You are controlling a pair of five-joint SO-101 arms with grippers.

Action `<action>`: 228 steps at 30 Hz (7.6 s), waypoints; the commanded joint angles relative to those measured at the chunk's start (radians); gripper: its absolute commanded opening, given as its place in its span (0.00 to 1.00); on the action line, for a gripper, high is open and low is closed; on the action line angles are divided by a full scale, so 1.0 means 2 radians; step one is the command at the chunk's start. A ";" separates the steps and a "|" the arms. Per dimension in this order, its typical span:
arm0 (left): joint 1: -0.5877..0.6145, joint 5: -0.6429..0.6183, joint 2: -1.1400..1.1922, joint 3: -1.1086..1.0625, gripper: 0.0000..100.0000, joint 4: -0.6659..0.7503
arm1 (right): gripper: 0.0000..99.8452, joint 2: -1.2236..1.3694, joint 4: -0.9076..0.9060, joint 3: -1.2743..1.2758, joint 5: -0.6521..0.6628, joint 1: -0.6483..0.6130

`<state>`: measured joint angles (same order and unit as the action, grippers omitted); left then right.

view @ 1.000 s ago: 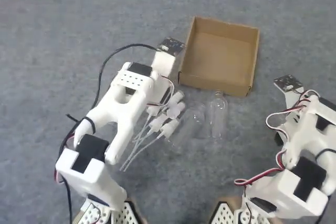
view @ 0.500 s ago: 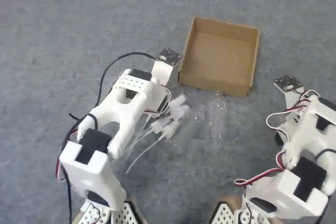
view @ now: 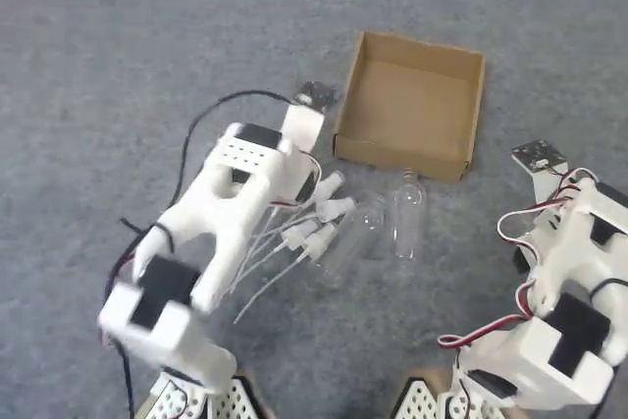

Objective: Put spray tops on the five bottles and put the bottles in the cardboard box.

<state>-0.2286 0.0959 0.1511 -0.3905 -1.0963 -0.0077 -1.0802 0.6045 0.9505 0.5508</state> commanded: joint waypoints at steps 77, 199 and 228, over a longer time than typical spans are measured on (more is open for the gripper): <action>0.125 -0.041 -0.505 -0.271 0.01 0.034 | 0.00 -0.384 -0.188 -0.008 -0.151 -0.158; 0.113 -0.136 -0.569 -0.053 0.17 0.025 | 0.01 -0.498 0.492 0.325 -0.500 -0.704; 0.145 -0.094 -0.731 -0.136 0.17 -0.014 | 0.01 -0.499 0.441 0.288 -0.503 -0.662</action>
<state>0.0307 -0.0974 -1.2129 -0.7142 -1.1055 -0.9605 -0.1427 1.2720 -0.0391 -0.8393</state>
